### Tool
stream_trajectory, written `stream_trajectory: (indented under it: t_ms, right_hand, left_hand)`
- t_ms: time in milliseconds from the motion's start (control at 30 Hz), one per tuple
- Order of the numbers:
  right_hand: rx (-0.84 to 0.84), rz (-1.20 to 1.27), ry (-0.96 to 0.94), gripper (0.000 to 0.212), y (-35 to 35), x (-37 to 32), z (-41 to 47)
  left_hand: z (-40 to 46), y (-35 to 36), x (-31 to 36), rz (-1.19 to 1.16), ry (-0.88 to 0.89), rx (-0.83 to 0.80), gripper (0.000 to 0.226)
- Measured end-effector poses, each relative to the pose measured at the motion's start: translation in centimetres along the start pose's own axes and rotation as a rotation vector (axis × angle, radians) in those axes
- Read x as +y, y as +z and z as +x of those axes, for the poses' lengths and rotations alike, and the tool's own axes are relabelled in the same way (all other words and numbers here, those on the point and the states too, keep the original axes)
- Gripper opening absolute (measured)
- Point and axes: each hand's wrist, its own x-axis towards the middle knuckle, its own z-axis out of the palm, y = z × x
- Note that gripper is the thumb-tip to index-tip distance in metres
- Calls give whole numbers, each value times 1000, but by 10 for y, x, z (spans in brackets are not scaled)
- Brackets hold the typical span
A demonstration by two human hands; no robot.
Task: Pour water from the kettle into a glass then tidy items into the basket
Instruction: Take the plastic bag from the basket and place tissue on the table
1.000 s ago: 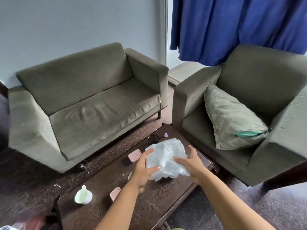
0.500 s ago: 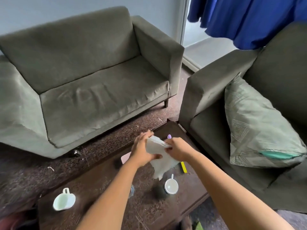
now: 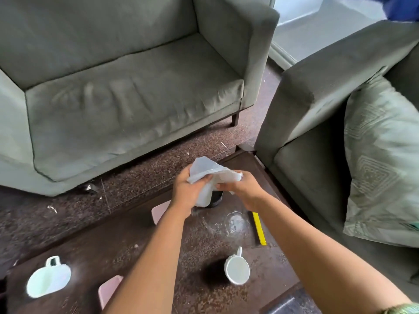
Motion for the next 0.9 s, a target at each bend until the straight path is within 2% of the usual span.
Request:
stream_trajectory:
  t_ms: [67, 167, 367, 467, 567, 633, 800, 900]
  right_hand:
    - [117, -170, -11, 34, 2, 11, 14]
    - [208, -365, -91, 24, 10, 14, 25]
    - [381, -724, -342, 10, 25, 35, 23]
    - [371, -789, -345, 10, 32, 46, 24]
    - [284, -767, -334, 35, 40, 46, 25]
    - [230, -745, -354, 46, 42, 48, 27]
    - [282, -926, -455, 30, 43, 58, 32]
    - [318, -1121, -534, 29, 44, 68, 37]
  left_hand:
    - [9, -1, -9, 12, -3, -15, 32]
    - [18, -5, -20, 115, 37, -2, 30]
    - [16, -14, -45, 636, 136, 149, 29]
    - [19, -14, -58, 682, 120, 174, 29]
    - [24, -7, -68, 721, 133, 180, 18]
    - [24, 1, -73, 691, 129, 243, 13]
    - [23, 11, -81, 795, 147, 394, 13]
    - [26, 9, -82, 838, 134, 381, 12]
